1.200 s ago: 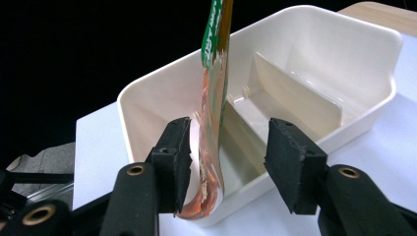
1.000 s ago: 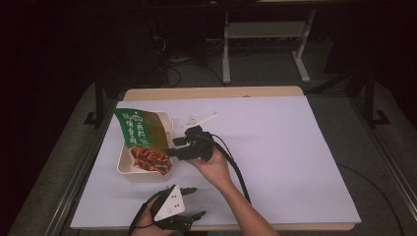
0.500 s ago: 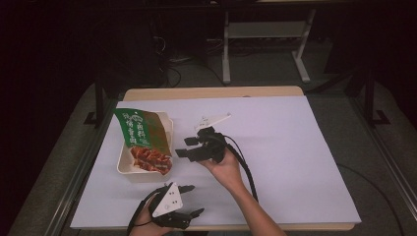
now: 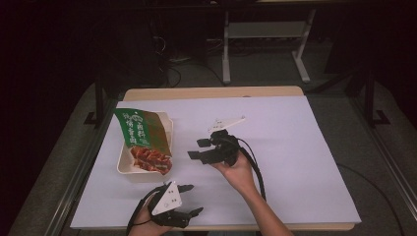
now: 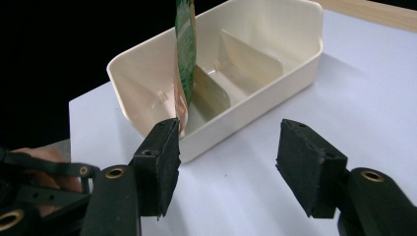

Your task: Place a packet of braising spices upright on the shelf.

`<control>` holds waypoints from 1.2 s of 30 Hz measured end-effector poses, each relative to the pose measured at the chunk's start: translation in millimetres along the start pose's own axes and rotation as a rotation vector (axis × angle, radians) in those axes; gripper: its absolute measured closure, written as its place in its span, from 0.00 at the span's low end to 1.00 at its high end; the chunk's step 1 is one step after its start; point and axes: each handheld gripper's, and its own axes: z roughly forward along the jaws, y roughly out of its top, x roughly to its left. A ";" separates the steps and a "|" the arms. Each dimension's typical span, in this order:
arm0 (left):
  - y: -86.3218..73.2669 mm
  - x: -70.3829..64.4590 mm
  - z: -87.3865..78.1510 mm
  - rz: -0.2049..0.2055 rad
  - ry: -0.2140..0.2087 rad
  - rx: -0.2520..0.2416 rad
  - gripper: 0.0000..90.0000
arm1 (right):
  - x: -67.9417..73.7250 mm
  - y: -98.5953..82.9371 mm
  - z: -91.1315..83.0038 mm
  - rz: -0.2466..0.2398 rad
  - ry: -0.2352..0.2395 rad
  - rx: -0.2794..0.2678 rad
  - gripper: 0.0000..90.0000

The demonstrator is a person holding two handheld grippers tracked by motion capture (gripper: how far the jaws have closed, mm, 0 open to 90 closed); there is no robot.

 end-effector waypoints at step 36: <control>-0.4 0.5 0.8 0.000 -0.002 0.013 0.33 | -20.7 -72.6 -62.6 0.088 -0.083 0.003 0.39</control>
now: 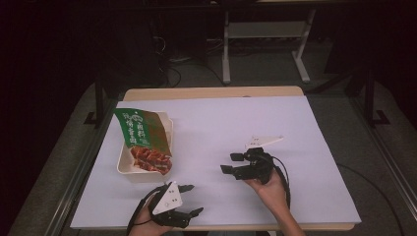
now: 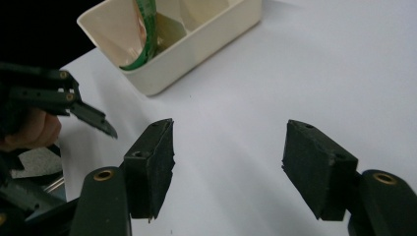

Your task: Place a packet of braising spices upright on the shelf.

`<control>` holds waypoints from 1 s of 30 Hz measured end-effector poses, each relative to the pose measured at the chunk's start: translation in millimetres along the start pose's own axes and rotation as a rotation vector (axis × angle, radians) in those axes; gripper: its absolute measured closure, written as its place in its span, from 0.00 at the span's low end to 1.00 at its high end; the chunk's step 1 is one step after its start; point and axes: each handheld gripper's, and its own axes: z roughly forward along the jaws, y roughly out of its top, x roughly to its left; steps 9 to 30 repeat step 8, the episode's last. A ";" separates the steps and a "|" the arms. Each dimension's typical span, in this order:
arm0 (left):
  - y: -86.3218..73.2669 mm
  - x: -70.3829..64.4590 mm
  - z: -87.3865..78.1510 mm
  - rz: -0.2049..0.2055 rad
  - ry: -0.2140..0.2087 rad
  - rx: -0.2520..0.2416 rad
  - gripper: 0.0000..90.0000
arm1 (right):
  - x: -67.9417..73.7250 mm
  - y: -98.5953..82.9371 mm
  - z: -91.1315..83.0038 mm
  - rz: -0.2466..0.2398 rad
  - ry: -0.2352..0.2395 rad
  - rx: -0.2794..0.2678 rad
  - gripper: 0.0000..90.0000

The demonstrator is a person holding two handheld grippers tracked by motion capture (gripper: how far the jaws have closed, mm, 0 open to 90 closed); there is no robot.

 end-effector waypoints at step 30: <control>-0.4 -0.4 0.0 -0.005 0.001 -0.009 0.32 | 9.4 -27.8 -14.9 -0.037 -0.017 0.024 0.33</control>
